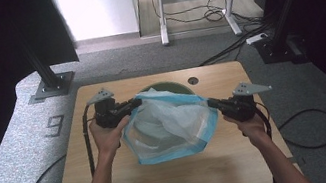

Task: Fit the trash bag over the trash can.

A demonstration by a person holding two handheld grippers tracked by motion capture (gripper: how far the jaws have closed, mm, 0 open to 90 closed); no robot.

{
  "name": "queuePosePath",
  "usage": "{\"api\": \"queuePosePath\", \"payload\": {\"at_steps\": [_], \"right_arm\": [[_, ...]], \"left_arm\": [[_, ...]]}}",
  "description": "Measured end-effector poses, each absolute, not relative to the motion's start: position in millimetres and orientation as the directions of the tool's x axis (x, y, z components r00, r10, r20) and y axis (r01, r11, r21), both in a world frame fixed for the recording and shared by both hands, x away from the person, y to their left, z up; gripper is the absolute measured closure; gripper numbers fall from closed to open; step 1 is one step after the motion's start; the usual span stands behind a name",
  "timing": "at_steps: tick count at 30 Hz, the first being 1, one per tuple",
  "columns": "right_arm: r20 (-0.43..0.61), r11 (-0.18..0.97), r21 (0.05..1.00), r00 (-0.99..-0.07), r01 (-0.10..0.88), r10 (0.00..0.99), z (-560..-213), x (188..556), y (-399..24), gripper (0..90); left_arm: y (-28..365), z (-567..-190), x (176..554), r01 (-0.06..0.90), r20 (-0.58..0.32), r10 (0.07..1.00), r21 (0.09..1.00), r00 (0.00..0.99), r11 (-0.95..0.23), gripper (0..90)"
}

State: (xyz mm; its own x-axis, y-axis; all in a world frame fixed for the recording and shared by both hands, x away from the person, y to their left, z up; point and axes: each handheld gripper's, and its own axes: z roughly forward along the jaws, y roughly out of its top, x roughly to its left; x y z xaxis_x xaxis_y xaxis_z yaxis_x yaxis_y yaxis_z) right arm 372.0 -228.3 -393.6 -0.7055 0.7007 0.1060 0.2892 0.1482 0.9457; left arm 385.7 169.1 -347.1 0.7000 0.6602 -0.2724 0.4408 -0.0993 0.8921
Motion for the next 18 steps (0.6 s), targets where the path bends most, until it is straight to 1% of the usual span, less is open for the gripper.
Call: {"api": "queuePosePath", "payload": {"at_steps": [1,4,5,6,8,12,18], "right_arm": [[0.101,0.150,0.946,-0.702,0.287,0.705,-391.4,376.4,-227.1,88.6],[0.083,0.168,0.940,-0.678,0.296,0.731,-385.2,396.1,-221.3,88.5],[0.083,0.168,0.940,-0.678,0.296,0.731,-385.2,396.1,-221.3,88.5],[0.082,0.168,0.938,-0.663,0.304,0.744,-384.2,407.0,-218.1,88.6],[0.070,0.180,0.931,-0.642,0.316,0.764,-384.6,419.4,-214.1,88.5],[0.060,0.189,0.924,-0.616,0.331,0.785,-391.3,443.0,-207.7,88.5],[0.085,0.183,0.910,-0.601,0.371,0.795,-405.0,464.7,-199.3,88.5]], "left_arm": [[169.1,-347.1,385.7,0.441,-0.272,0.660,0.892,0.700,-0.099,88.6],[173.4,-345.2,404.9,0.467,-0.286,0.670,0.878,0.685,-0.102,88.5],[173.4,-345.2,404.9,0.467,-0.286,0.670,0.878,0.685,-0.102,88.5],[176.3,-346.0,416.3,0.485,-0.303,0.677,0.870,0.670,-0.091,88.4],[178.0,-348.2,427.1,0.502,-0.309,0.686,0.860,0.658,-0.094,88.3],[179.8,-355.8,443.4,0.531,-0.324,0.699,0.842,0.638,-0.095,88.2],[185.1,-370.8,461.4,0.567,-0.346,0.722,0.820,0.599,-0.077,88.2]]}}
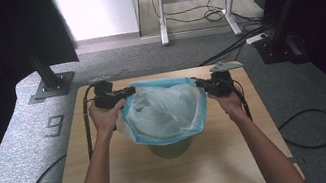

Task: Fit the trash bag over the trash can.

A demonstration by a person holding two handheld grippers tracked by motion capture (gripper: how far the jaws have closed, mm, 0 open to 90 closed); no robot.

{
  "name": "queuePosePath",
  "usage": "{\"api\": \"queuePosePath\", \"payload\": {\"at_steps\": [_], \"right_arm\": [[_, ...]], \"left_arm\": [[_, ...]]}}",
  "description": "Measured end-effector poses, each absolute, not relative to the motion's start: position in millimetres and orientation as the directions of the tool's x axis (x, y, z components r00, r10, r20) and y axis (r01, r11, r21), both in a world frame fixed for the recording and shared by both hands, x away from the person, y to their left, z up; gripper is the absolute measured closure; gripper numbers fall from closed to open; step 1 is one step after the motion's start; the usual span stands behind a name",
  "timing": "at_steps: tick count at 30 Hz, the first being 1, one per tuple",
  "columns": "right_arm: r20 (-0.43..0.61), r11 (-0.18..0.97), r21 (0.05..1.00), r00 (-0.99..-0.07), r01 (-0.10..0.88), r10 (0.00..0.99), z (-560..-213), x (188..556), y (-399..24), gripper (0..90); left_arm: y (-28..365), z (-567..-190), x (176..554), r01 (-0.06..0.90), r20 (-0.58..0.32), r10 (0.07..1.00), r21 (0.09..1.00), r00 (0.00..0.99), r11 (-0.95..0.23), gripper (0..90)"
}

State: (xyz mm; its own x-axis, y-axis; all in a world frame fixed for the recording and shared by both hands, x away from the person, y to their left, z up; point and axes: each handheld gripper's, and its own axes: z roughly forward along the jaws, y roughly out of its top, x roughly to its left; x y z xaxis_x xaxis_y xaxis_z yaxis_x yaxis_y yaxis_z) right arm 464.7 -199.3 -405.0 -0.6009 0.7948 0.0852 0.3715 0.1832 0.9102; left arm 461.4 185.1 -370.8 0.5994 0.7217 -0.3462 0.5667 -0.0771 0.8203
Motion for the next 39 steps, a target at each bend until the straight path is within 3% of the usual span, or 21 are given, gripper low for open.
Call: {"api": "queuePosePath", "payload": {"at_steps": [24,33,37,39], "right_arm": [[0.186,0.234,0.819,-0.628,0.524,0.756,-452.3,476.0,-173.6,88.6],[0.223,0.206,0.819,-0.628,0.536,0.746,-467.7,469.0,-184.7,88.1],[0.223,0.147,0.850,-0.597,0.506,0.771,-456.4,462.6,-194.8,66.8],[0.236,0.088,0.874,-0.577,0.477,0.782,-447.4,459.4,-204.1,62.6]], "left_arm": [[195.5,-423.1,477.0,0.709,-0.427,0.758,0.702,0.493,-0.067,88.7],[198.8,-429.0,465.3,0.691,-0.437,0.724,0.719,0.533,-0.075,88.6],[200.1,-426.3,463.2,0.687,-0.437,0.724,0.723,0.534,-0.070,88.6],[199.6,-425.5,462.4,0.684,-0.430,0.728,0.725,0.534,-0.073,88.6]]}}
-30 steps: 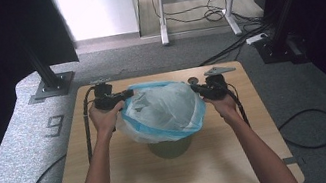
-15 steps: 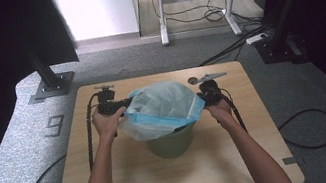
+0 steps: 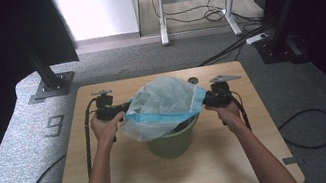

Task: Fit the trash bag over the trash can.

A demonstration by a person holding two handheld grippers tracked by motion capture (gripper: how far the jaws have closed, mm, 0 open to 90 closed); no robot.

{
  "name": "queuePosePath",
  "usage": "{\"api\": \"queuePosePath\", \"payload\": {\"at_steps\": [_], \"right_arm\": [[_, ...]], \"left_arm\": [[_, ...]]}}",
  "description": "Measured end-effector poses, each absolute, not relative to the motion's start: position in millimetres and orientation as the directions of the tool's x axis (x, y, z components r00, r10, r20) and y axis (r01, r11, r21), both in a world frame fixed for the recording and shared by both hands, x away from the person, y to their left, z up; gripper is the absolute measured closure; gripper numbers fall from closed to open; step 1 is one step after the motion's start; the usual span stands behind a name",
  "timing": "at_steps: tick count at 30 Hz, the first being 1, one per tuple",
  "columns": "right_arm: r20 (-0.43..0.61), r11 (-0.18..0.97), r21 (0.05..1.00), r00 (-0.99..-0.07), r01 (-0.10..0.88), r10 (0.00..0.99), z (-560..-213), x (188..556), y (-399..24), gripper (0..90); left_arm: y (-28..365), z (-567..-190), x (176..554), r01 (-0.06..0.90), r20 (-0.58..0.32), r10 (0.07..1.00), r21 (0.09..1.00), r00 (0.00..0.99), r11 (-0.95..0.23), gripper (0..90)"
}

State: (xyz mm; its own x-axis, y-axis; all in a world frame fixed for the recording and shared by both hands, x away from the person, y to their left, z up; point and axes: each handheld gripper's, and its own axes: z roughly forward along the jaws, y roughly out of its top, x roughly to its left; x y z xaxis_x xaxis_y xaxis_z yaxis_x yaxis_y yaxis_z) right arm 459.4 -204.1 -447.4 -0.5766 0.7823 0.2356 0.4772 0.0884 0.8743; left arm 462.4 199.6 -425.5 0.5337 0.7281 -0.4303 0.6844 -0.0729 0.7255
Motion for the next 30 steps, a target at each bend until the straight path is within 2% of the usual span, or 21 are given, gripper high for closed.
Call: {"api": "queuePosePath", "payload": {"at_steps": [3,7,14,20,30], "right_arm": [[0.227,0.037,0.903,-0.547,0.429,0.806,-435.8,454.0,-217.5,55.4],[0.243,0.006,0.907,-0.533,0.421,0.810,-429.9,449.6,-229.2,54.4],[0.199,0.022,0.946,-0.635,0.322,0.747,-403.3,403.4,-239.4,49.4],[0.165,0.088,0.953,-0.738,0.291,0.654,-392.3,365.8,-229.9,44.5],[0.101,0.181,0.954,-0.824,0.239,0.558,-393.0,347.1,-204.4,39.6]], "left_arm": [[200.9,-424.8,461.6,0.682,-0.434,0.729,0.729,0.529,-0.062,88.6],[202.5,-423.7,460.8,0.679,-0.436,0.730,0.733,0.527,-0.052,88.6],[203.8,-422.6,460.1,0.678,-0.434,0.733,0.734,0.523,-0.049,88.6],[201.0,-422.6,459.2,0.677,-0.428,0.736,0.734,0.525,-0.055,88.6],[200.7,-421.3,458.6,0.675,-0.424,0.740,0.736,0.522,-0.055,88.6]]}}
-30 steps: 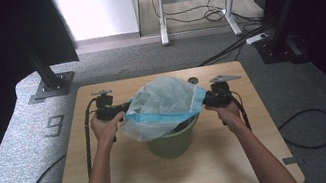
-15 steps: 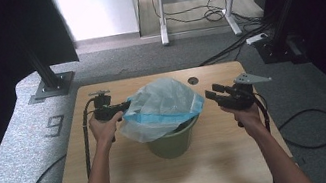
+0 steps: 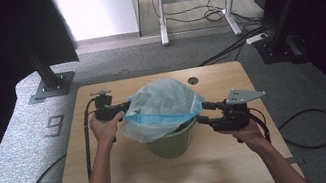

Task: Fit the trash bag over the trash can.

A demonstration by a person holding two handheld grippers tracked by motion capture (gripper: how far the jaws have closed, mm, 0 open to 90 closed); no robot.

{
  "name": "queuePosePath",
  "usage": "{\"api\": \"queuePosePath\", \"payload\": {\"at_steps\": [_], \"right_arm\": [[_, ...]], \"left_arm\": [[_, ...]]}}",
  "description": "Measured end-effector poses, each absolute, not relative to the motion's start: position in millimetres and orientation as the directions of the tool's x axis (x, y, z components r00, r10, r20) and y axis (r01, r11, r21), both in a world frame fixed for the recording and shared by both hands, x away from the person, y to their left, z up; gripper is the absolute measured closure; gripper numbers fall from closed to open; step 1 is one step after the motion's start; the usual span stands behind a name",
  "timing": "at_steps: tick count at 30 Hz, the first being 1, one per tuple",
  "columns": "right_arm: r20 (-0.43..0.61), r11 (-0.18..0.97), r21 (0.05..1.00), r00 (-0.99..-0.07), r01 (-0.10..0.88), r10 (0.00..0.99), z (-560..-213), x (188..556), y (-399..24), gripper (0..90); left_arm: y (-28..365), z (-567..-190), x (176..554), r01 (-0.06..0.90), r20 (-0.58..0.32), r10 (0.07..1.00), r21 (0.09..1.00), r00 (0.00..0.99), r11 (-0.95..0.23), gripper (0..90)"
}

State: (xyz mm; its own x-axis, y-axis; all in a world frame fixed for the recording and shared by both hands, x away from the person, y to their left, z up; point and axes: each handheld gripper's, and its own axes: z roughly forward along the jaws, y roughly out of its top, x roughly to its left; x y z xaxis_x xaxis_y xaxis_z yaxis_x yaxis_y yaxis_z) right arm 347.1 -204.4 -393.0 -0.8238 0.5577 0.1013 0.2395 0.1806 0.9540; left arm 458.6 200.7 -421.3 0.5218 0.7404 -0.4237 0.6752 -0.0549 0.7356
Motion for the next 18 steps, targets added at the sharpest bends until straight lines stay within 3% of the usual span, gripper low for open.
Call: {"api": "queuePosePath", "payload": {"at_steps": [5,13,18], "right_arm": [[0.048,0.235,0.953,-0.858,0.194,0.512,-394.1,346.0,-189.5,46.5],[0.003,0.272,0.952,-0.893,0.140,0.451,-395.6,335.4,-186.9,87.8],[-0.005,0.260,0.960,-0.921,0.105,0.389,-399.7,321.2,-191.3,88.7]], "left_arm": [[200.9,-421.2,458.6,0.675,-0.427,0.739,0.736,0.522,-0.053,88.6],[204.1,-419.6,458.0,0.676,-0.442,0.732,0.736,0.518,-0.035,88.6],[205.9,-417.9,455.8,0.671,-0.437,0.732,0.741,0.523,-0.037,88.6]]}}
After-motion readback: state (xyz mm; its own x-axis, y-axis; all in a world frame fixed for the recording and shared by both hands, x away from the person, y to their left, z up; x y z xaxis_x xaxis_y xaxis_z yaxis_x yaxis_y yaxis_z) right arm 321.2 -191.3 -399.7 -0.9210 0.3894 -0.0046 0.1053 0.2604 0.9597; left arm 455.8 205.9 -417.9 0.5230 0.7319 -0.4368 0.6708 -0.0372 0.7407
